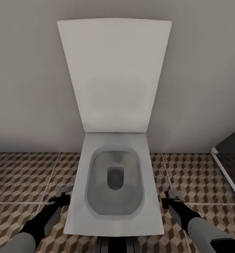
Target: Take the four mousetraps from the cabinet in the bathroom and place them on the bathroom floor. Make sure all four end up on the same floor surface, and ensure that at least two of them are either under or directly next to the same bathroom sink.
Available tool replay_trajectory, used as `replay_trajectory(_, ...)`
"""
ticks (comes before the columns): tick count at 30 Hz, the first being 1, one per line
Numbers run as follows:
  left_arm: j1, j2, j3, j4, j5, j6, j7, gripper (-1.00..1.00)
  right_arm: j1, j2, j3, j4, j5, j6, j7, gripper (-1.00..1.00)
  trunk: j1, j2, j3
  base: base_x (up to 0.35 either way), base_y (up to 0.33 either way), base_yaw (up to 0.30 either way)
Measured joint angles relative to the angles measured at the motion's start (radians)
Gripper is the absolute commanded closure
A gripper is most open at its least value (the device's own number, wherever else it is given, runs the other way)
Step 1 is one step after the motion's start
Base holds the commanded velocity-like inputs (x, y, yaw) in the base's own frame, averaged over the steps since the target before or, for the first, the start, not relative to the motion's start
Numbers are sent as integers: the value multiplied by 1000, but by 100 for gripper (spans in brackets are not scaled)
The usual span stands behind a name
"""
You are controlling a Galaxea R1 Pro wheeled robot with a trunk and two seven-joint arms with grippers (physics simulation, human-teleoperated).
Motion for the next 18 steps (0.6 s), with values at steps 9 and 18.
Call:
replay_trajectory(9,0,-1,-1,6,0,3,0,100,0,3,-1,0,1,41,15,100,0,0,0,0,0,0)
replay_trajectory(18,0,-1,-1,11,1,3,0,100,0,4,0,0,3,38,16,100,0,0,0,0,0,0)
